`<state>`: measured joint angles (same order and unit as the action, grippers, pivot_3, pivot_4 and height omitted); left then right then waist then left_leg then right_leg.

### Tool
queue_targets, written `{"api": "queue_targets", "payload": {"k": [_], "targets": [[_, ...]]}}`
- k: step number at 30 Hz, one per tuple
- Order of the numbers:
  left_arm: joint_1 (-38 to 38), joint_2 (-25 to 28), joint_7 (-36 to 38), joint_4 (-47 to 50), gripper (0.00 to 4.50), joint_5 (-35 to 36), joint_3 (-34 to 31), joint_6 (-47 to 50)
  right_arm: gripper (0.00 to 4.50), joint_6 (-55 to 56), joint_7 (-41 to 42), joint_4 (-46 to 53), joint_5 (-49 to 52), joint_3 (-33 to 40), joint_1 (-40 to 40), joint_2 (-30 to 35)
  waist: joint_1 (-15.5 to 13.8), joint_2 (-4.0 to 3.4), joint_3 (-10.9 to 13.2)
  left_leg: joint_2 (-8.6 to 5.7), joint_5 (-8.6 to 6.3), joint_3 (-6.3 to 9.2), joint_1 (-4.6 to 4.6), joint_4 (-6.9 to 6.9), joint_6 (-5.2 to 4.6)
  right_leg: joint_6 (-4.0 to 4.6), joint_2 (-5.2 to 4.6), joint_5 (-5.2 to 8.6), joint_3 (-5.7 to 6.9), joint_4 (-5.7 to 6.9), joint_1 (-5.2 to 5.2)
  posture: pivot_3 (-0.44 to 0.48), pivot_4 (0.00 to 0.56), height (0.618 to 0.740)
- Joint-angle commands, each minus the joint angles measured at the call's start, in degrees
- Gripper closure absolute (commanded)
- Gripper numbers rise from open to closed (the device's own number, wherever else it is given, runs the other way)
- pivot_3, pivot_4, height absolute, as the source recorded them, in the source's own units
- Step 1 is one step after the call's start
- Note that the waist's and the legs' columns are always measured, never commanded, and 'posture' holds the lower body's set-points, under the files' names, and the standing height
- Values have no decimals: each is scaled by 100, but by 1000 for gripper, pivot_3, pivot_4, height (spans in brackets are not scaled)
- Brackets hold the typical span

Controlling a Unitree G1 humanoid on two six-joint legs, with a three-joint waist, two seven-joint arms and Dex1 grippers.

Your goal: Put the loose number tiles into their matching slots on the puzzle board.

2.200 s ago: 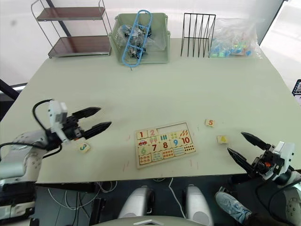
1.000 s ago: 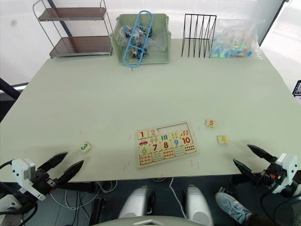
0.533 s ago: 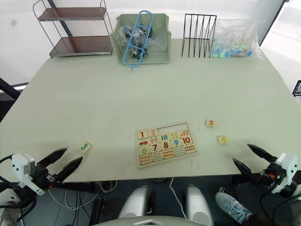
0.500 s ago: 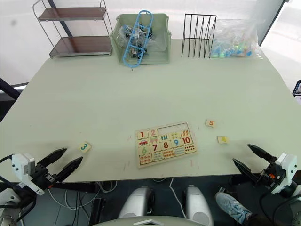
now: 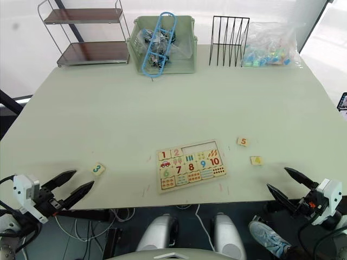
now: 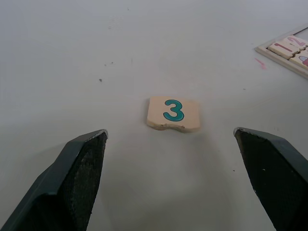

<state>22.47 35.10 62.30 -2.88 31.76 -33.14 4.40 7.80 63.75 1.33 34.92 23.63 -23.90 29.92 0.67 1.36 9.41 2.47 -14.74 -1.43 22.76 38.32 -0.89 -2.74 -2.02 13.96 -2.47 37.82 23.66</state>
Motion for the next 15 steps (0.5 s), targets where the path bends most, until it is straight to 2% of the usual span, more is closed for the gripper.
{"api": "queue_targets", "payload": {"k": [1, 15], "targets": [[-9, 79, 52, 30, 21, 34, -75, -128, 0, 63, 5, 187, 63, 119, -43, -5, 0, 0, 0, 0, 0, 0, 0, 0, 0, 0, 0, 0, 0, 0, 0, 0, 150, 740], [-128, 130, 140, -94, 21, -30, -29, -165, 0, 112, 26, 200, 3, 44, 5, -45, -1, 0, 0, 2, 0, 1, 0, 0, 0, 1, -1, 0, 0, 0, 1, 0, 150, 740]]}}
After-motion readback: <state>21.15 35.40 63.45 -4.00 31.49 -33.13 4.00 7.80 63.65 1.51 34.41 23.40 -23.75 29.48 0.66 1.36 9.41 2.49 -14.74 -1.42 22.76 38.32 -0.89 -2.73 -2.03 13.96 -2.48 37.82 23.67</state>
